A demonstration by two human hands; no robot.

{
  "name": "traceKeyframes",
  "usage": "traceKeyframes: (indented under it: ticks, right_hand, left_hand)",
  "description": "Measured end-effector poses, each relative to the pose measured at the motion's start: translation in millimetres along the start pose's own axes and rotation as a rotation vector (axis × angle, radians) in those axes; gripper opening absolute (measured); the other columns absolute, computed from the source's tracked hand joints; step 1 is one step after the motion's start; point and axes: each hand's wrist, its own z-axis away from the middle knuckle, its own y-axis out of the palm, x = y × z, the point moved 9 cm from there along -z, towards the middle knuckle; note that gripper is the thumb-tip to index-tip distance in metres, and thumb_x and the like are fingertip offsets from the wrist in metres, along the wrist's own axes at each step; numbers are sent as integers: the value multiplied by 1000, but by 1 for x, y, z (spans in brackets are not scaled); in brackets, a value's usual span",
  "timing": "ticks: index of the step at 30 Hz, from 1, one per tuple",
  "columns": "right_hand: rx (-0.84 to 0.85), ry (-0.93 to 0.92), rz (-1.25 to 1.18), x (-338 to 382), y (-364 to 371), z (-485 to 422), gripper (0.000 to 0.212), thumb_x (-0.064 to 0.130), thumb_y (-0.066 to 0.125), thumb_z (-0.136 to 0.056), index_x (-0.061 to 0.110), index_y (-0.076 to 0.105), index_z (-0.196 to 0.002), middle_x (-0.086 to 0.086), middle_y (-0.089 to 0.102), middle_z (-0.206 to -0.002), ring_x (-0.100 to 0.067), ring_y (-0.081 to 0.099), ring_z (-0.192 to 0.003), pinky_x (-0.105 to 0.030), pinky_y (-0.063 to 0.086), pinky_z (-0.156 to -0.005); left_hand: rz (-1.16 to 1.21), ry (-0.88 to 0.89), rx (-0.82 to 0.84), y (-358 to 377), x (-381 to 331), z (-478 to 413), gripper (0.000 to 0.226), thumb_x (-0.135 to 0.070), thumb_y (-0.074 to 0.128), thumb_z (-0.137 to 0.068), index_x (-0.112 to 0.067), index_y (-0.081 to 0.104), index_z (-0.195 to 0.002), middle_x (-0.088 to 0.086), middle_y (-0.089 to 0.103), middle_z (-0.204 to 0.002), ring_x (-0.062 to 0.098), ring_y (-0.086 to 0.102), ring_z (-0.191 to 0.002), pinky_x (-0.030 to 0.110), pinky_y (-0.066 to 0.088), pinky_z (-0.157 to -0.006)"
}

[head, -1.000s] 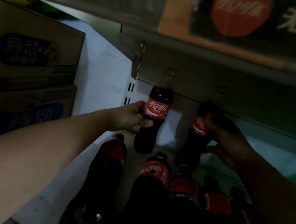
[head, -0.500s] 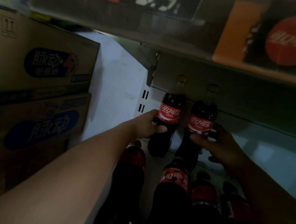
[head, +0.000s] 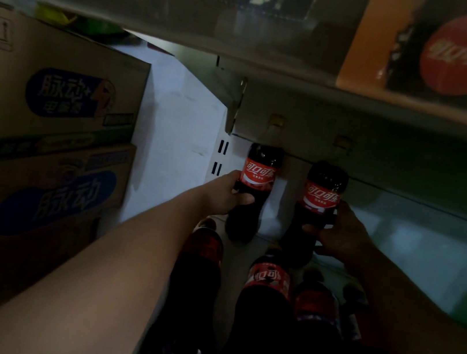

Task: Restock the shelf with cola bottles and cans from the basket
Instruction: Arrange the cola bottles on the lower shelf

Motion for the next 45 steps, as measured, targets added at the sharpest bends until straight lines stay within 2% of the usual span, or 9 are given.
traceKeyframes:
  ticks: [11, 19, 22, 26, 32, 35, 38, 41, 45]
  right_hand:
    - [10, 26, -37, -7, -1, 0, 77, 2, 75, -78, 14, 35, -142, -15, 51, -138, -35, 51, -125, -56, 43, -103]
    - [45, 57, 7, -6, -3, 7, 76, 3, 75, -79, 16, 35, -142, -10, 52, -133, -33, 53, -120, -53, 50, -94]
    - [40, 58, 12, -8, -5, 13, 75, 5, 76, -79, 17, 36, -141, -11, 53, -134, -33, 53, -122, -55, 47, -98]
    - [57, 86, -40, -6, -5, 25, 75, 5, 74, -82, 16, 34, -144, -10, 51, -135, -32, 53, -121, -50, 54, -87]
    - [78, 102, -43, 1, -5, 34, 69, 1, 71, -83, 13, 37, -142, -12, 52, -135, -32, 54, -118, -48, 54, -87]
    - [115, 127, -107, 5, -3, 37, 61, -3, 68, -84, 12, 43, -138, -13, 54, -133, -27, 56, -108, -38, 53, -76]
    - [134, 118, -127, 10, -2, 42, 63, -4, 66, -85, 9, 39, -140, -12, 52, -135, -28, 53, -114, -39, 49, -88]
    - [93, 73, -90, 18, -2, 48, 75, 10, 73, -82, 9, 31, -144, -2, 48, -134, -21, 46, -126, -31, 41, -93]
    - [-82, 67, 18, 31, -14, 67, 81, 32, 78, -78, 10, 36, -143, -9, 54, -138, -25, 54, -122, -29, 43, -93]
  left_hand:
    - [6, -8, 24, 0, 5, 1, 61, -20, 57, -95, -17, 26, -148, 10, 40, -149, 28, 36, -138, 50, 30, -113]
    - [38, -38, 84, 0, 7, 6, 59, -17, 56, -95, -20, 29, -147, 9, 41, -148, 29, 39, -135, 47, 37, -109]
    - [52, -46, 96, 0, 9, 13, 59, -17, 56, -95, -20, 27, -148, 8, 41, -148, 30, 39, -135, 46, 37, -108]
    - [53, -40, 100, -1, 7, 21, 60, -17, 56, -96, -22, 27, -148, 8, 40, -149, 29, 37, -137, 48, 34, -111]
    - [-3, -23, 99, -1, 4, 25, 61, -22, 55, -96, -20, 26, -149, 8, 40, -150, 28, 36, -138, 50, 32, -113]
    - [-30, -17, 106, -1, 0, 25, 61, -23, 55, -96, -20, 26, -150, 8, 39, -150, 26, 35, -139, 47, 30, -114]
    - [-30, -11, 130, -2, -2, 29, 61, -23, 55, -96, -20, 26, -150, 7, 40, -150, 25, 34, -140, 39, 30, -111]
    - [-15, 21, 136, -4, -4, 37, 67, -24, 57, -95, -24, 20, -150, 3, 34, -153, 20, 27, -143, 31, 27, -107]
    - [6, -69, 58, -17, 2, 49, 88, -34, 60, -92, -16, 1, -154, 2, 17, -160, 20, 20, -146, 30, 26, -108]
